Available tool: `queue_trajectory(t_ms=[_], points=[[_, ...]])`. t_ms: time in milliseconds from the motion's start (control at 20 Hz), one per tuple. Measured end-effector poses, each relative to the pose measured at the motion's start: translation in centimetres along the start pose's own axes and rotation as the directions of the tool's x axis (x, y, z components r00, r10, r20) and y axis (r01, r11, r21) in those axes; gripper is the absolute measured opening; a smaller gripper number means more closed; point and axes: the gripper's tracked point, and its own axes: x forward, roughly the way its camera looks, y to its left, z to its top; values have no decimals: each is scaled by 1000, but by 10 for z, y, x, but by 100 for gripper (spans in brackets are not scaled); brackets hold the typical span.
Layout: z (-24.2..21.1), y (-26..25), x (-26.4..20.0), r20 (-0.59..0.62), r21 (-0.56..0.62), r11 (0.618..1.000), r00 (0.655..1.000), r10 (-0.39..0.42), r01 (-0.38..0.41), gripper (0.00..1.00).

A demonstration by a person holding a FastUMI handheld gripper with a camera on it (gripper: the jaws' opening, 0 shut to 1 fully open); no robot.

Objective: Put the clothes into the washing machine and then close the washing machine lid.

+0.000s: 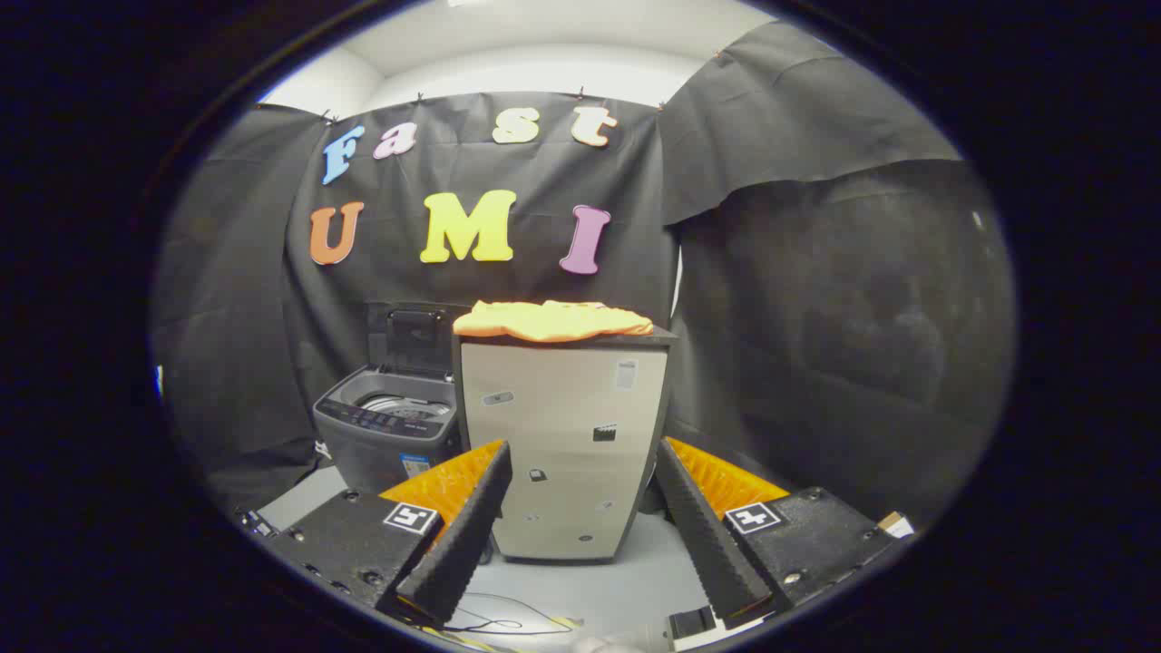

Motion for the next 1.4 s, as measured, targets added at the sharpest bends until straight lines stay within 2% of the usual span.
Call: queue_trajectory(t_ms=[950, 1200, 1400], points=[[7, 5, 1, -6, 3, 1000, 1000, -28, 28, 100], [53, 0, 8, 23, 1, 998, 998, -62, 62, 100], [113, -3, 22, 58, 21, 996, 994, -89, 88, 100]])
